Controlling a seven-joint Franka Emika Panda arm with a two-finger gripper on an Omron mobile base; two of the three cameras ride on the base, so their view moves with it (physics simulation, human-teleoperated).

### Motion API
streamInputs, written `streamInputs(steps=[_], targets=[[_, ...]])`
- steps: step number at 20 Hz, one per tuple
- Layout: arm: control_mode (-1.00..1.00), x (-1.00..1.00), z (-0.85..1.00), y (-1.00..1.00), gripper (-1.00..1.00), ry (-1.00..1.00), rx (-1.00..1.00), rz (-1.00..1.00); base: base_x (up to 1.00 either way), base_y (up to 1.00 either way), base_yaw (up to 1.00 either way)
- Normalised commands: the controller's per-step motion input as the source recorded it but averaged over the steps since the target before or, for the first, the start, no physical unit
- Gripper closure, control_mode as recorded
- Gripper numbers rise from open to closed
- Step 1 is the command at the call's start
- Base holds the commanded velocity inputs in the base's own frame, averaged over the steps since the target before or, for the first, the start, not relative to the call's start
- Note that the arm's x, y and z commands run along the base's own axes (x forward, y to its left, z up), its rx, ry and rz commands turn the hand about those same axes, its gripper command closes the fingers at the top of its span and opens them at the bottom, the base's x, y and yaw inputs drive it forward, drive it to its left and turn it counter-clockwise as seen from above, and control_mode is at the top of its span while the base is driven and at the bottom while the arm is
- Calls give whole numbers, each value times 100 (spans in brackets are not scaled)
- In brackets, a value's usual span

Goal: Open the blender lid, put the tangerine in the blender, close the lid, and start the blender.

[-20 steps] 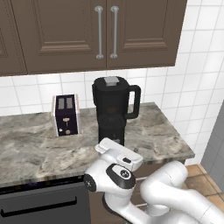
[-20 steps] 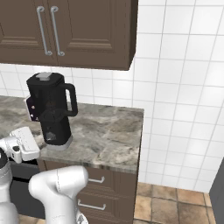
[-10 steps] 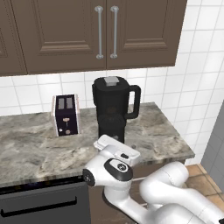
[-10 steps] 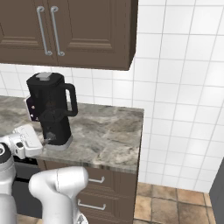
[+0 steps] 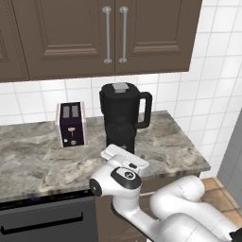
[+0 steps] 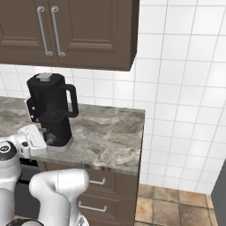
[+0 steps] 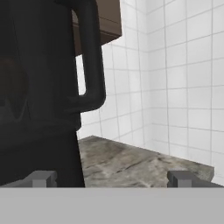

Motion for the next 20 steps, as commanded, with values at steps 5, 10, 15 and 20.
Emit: streamInputs(steps=[5,10,15,20], targets=[[-100,21,-14,2,-100,0,0,0,0,0,0],[-100,27,-10,9,-100,0,0,0,0,0,0],[-100,26,-15,11,-100,0,0,0,0,0,0],[-100,21,-25,15,-100,0,0,0,0,0,0]])
